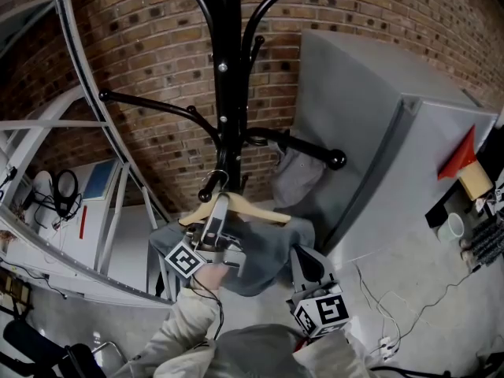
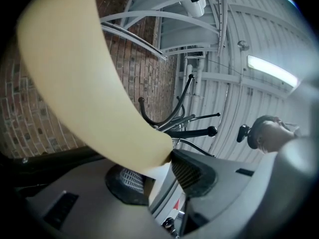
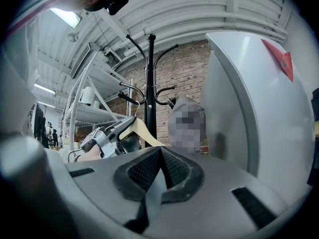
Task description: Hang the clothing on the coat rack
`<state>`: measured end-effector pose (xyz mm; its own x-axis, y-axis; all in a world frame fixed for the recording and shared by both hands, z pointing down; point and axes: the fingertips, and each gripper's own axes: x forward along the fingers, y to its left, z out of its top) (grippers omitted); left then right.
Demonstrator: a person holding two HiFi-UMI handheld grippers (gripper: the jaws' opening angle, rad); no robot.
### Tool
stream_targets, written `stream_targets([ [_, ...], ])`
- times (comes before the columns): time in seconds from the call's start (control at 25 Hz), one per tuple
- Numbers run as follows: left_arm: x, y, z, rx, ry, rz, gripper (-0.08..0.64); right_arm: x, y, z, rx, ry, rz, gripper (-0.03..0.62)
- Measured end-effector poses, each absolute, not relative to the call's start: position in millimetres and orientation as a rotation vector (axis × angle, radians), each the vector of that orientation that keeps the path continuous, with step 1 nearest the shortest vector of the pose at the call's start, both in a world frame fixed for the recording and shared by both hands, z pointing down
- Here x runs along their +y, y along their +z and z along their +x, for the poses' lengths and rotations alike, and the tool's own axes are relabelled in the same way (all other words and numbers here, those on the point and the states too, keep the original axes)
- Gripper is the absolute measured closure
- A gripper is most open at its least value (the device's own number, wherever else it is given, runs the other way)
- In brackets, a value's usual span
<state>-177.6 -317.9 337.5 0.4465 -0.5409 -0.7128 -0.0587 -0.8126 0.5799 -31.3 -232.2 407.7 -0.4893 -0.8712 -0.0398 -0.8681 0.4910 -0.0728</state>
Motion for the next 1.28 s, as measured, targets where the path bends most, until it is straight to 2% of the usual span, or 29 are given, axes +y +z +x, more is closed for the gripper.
stream_targets([
  [0.28, -319, 348, -179, -0.53, -1.348, 2.174, 0.411, -232, 411, -31, 2.661, -0.085, -1.53, 0.569],
  [0.84, -295, 385, -178, -0.68, -1.289, 2.142, 0.413, -222, 420, -31, 2.732, -0.119, -1.45, 0.569],
  [1.28, -247, 401, -155, -1.004, -1.025, 2.372, 0.459, -205, 435, -24, 2.796, -0.185, -1.309, 0.569],
])
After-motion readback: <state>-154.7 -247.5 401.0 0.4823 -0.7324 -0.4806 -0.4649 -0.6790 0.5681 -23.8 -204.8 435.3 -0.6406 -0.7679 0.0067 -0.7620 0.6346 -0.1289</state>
